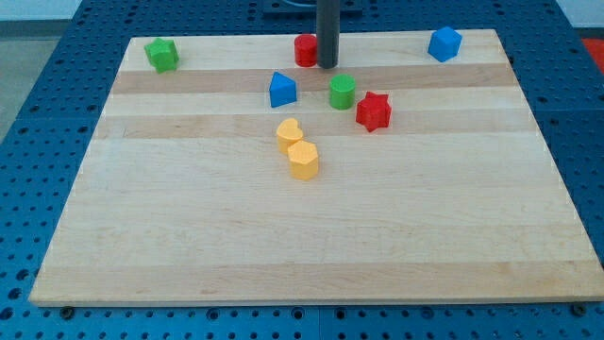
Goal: Push the blue triangle to the center left of the board
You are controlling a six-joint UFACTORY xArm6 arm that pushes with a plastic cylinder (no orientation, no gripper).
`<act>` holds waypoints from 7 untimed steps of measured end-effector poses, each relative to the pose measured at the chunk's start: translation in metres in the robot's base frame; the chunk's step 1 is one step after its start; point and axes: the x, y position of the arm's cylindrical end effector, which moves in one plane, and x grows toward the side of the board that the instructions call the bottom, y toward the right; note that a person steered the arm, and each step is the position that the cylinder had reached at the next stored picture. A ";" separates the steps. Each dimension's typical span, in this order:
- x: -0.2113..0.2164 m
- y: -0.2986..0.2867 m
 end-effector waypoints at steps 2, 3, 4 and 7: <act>0.022 0.015; 0.063 -0.001; 0.092 -0.050; 0.071 0.001</act>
